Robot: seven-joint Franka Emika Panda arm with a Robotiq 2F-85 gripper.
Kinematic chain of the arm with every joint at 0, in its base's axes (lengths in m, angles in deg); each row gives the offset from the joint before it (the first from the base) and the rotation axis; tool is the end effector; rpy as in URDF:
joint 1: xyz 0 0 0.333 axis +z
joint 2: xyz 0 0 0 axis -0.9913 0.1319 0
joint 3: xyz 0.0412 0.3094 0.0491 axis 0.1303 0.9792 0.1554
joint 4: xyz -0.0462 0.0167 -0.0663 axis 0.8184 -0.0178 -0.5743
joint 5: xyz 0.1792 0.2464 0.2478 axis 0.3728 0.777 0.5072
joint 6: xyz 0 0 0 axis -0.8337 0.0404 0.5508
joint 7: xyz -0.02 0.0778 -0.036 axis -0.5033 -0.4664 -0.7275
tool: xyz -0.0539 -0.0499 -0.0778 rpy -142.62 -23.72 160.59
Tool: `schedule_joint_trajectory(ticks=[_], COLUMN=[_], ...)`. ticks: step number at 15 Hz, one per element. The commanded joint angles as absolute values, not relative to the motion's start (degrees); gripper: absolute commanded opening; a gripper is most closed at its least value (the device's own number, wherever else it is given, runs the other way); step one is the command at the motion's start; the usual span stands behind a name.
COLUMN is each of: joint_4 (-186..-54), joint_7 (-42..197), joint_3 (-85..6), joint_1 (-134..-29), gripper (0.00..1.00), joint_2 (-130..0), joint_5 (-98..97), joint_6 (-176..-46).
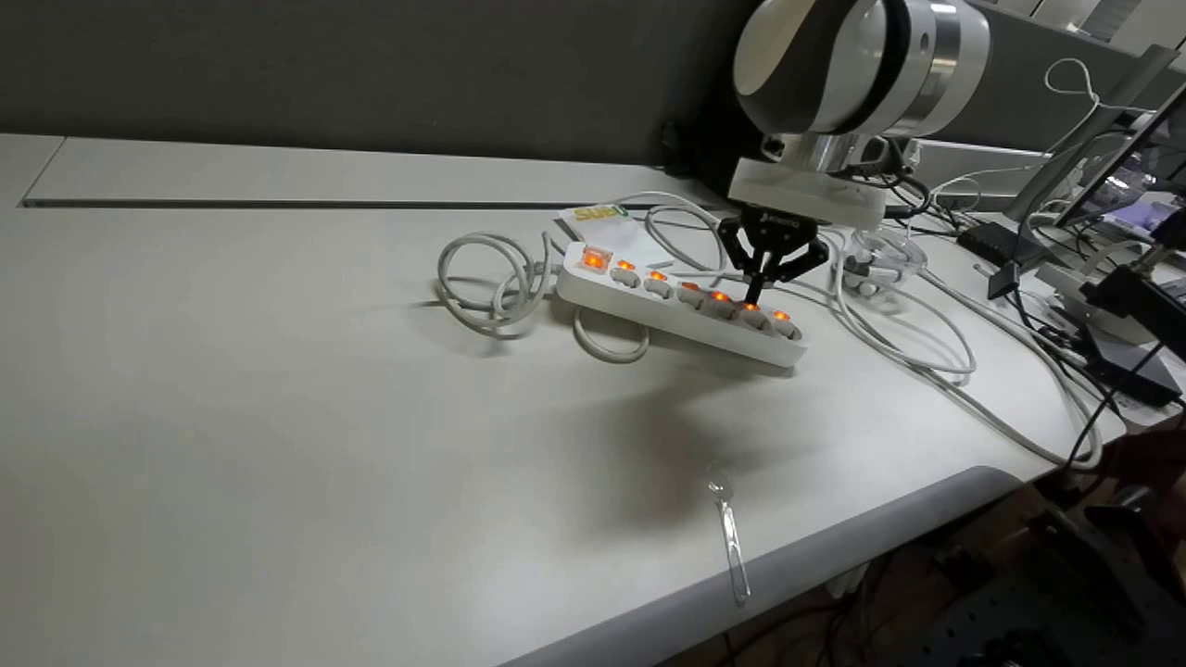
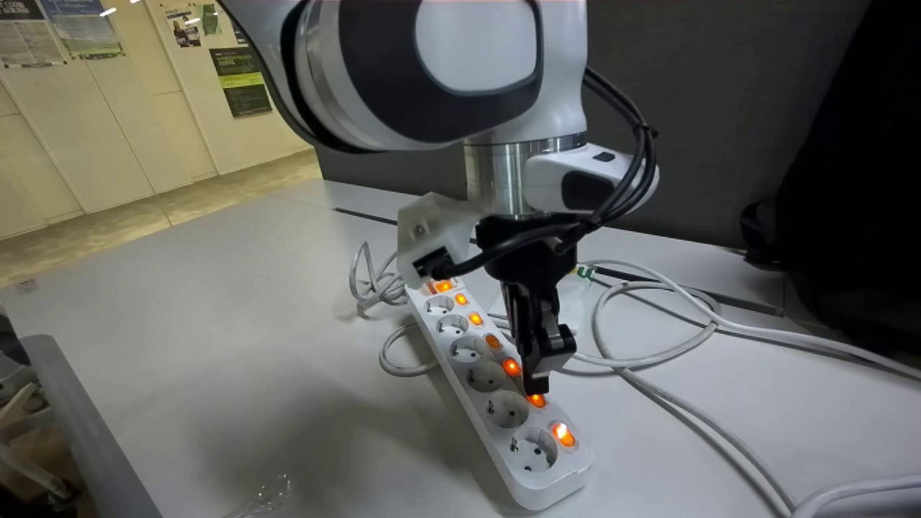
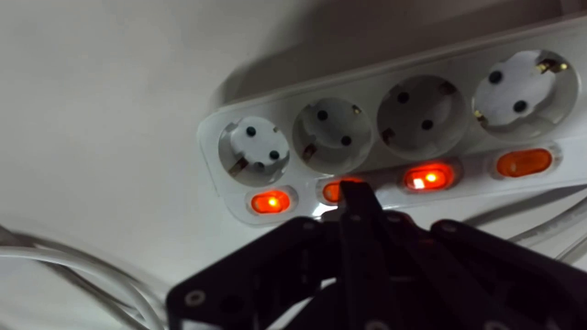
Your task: Switch off the second switch from the right
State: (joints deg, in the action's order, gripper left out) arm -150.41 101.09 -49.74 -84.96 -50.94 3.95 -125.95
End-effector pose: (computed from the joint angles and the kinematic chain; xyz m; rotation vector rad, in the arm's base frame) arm 0.5350 -0.1656 0.1555 2.7944 -1.1665 -0.0633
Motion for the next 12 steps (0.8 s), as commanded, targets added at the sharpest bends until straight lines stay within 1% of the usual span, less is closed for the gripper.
schedule_joint_trajectory(ticks=[1,5,12], joint_4=[-150.36,-150.27,-149.16], joint_7=[102.16,104.43,104.54], joint_3=[-50.72,-52.24,-51.90], joint_1=[-84.24,-82.53,-82.40], gripper=[0.00,0.00,0.00], joint_2=[-49.61,-48.14,-46.55], joint_5=[4.16,3.14,4.87], joint_6=[-127.24,-128.47,-125.22])
